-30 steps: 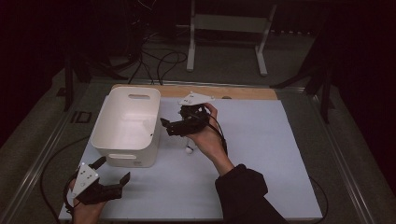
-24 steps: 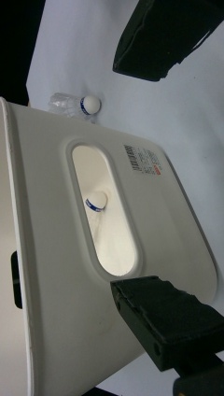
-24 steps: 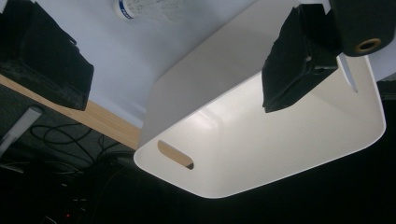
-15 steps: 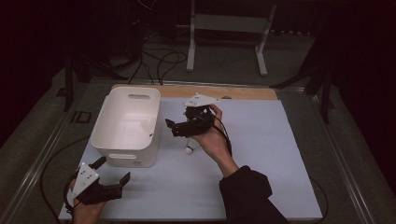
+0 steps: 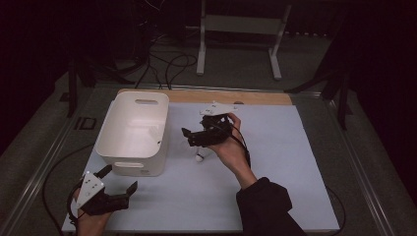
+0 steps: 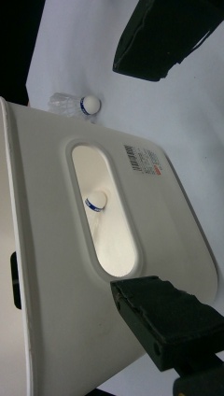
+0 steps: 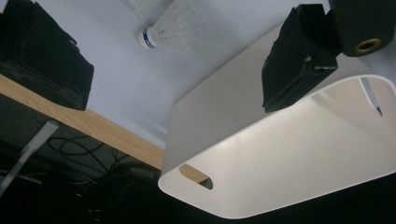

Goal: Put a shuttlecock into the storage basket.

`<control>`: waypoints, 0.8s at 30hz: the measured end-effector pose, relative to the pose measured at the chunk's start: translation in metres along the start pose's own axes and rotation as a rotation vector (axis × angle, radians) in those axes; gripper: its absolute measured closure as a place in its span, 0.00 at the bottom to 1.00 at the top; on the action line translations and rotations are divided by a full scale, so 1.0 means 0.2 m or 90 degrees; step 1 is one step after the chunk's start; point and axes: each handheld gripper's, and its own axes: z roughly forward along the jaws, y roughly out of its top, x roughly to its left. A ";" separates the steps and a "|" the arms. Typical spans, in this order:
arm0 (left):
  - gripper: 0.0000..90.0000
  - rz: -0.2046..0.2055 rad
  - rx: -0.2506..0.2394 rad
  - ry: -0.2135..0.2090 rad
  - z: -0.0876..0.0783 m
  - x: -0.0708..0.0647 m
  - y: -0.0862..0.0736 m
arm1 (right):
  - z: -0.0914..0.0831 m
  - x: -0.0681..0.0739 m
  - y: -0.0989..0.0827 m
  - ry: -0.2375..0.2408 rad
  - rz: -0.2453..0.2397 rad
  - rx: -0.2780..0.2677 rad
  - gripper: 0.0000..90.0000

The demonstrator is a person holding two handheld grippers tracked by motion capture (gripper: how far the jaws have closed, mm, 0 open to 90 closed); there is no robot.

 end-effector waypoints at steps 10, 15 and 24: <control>0.01 -0.002 -0.001 0.001 0.00 0.00 0.00 | -0.03 -0.03 -0.03 -0.005 0.001 0.002 0.10; 0.01 -0.001 0.001 0.001 0.00 0.00 0.00 | -0.03 -0.04 -0.04 -0.008 0.002 0.004 0.10; 0.01 0.000 0.001 0.000 0.00 0.00 0.00 | -0.04 -0.06 -0.06 -0.010 0.006 0.005 0.10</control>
